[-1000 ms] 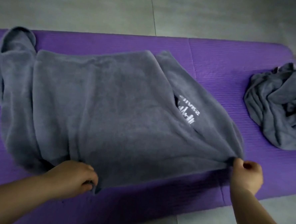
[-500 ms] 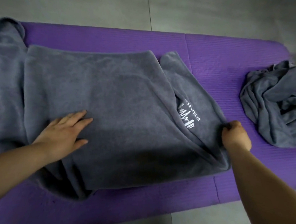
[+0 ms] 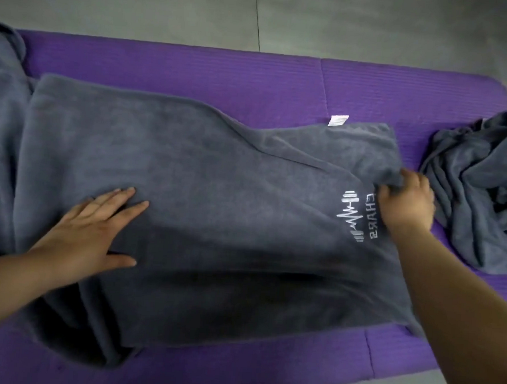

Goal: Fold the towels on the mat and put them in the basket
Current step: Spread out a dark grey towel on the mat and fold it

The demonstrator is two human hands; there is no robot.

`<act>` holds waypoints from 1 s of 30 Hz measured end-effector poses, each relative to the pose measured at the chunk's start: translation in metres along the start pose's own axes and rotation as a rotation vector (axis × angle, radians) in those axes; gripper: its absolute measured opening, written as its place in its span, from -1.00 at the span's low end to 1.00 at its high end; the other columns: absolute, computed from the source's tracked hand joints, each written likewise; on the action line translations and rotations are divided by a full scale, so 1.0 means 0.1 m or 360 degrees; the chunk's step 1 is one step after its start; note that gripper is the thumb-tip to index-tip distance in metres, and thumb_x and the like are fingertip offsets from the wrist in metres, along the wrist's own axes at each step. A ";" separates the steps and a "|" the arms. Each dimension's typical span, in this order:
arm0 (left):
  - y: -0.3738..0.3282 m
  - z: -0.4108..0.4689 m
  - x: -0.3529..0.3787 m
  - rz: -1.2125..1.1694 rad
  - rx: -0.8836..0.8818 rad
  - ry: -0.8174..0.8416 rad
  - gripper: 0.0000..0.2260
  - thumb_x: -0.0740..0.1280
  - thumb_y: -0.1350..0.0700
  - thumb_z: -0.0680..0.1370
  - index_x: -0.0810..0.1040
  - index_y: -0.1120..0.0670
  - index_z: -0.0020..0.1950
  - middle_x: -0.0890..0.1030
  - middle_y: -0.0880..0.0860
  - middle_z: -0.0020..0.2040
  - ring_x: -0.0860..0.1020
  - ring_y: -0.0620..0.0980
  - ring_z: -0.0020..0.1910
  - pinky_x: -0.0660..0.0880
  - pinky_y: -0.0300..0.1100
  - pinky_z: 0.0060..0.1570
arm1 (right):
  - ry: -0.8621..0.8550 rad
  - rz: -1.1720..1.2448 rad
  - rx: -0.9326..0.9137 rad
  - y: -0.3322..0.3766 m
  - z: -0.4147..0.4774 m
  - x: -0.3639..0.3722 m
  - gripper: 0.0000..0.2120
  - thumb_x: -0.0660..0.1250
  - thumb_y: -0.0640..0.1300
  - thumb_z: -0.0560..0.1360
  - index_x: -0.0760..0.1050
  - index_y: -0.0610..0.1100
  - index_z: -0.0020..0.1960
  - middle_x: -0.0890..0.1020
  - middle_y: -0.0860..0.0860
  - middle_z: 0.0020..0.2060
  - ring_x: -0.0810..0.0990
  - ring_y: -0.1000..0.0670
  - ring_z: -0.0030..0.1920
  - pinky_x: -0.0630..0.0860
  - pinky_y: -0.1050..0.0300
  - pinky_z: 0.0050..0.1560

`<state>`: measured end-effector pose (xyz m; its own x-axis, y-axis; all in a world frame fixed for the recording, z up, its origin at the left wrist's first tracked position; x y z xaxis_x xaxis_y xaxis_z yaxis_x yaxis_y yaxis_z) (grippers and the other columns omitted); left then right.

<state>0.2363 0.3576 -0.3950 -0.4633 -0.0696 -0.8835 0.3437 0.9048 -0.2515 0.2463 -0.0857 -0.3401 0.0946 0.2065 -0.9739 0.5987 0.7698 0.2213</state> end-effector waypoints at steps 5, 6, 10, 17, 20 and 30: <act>0.16 0.09 0.18 0.0232 0.0049 0.0034 0.08 0.65 -0.08 -0.10 0.32 0.05 0.36 0.45 0.24 0.29 0.36 0.19 0.23 0.45 0.18 0.02 | 0.0389 0.0017 0.0035 0.47 0.58 0.34 -0.43 0.19 -0.13 0.54 0.04 -0.13 0.48 0.19 -0.18 0.43 0.32 -0.23 0.35 0.28 -0.08 0.30; 0.16 0.10 0.19 0.0254 0.0078 0.0020 0.09 0.64 -0.10 -0.13 0.30 0.03 0.35 0.45 0.24 0.27 0.32 0.15 0.20 0.47 0.17 -0.01 | 0.0440 -0.0009 0.0015 0.52 0.66 0.39 -0.47 0.18 -0.15 0.55 0.09 -0.16 0.46 0.22 -0.20 0.42 0.34 -0.24 0.34 0.29 -0.07 0.29; 0.10 0.12 0.16 0.0238 0.0163 -0.0001 0.13 0.59 -0.18 -0.17 0.26 0.03 0.34 0.40 0.18 0.25 0.30 0.12 0.16 0.48 0.07 0.02 | 0.0384 -0.0029 -0.0032 0.60 0.84 0.38 -0.68 0.14 -0.26 0.54 0.34 -0.32 0.28 0.45 -0.30 0.25 0.43 -0.25 0.26 0.35 -0.01 0.22; 0.02 0.10 0.03 0.0237 -0.0116 0.0188 0.04 0.46 -0.20 0.29 -0.20 0.02 0.47 -0.02 0.14 0.52 0.09 0.12 0.49 0.12 -0.04 0.40 | 0.0102 0.0275 0.0186 0.46 0.84 0.06 -0.57 0.09 -0.22 0.56 0.14 -0.26 0.41 0.21 -0.23 0.40 0.25 -0.24 0.37 0.16 -0.01 0.35; -0.03 0.05 -0.04 0.0200 -0.0225 0.0422 -0.19 0.21 -0.23 0.49 -0.31 -0.07 0.47 -0.25 -0.01 0.51 -0.10 -0.05 0.51 -0.05 -0.23 0.43 | 0.0175 0.0007 -0.0088 0.63 0.52 0.15 -0.42 0.17 -0.18 0.52 0.04 -0.20 0.48 0.08 -0.19 0.48 0.09 -0.20 0.46 -0.02 -0.09 0.44; 1.26 -0.71 -0.86 -0.0563 -0.0755 -0.0233 -0.68 0.27 0.24 0.53 0.45 0.24 0.28 0.43 0.20 0.33 0.38 0.12 0.33 0.17 -0.26 0.30 | 0.0435 -0.0271 -0.1299 1.95 -1.18 0.49 -0.52 0.38 -0.16 0.24 0.55 -0.31 0.13 0.56 -0.34 0.11 0.60 -0.36 0.01 0.48 -0.28 0.01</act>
<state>0.2620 0.5077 -0.3226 -0.3545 -0.4267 -0.8320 -0.2275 0.9024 -0.3659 0.2741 0.1454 -0.3383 -0.2008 0.1064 -0.9738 -0.1788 0.9734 0.1432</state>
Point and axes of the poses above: each hand's wrist, its own z-axis towards the middle knuckle, its own x-axis out of the palm, y = z × x, the point moved 9 cm from there along z, towards the middle knuckle
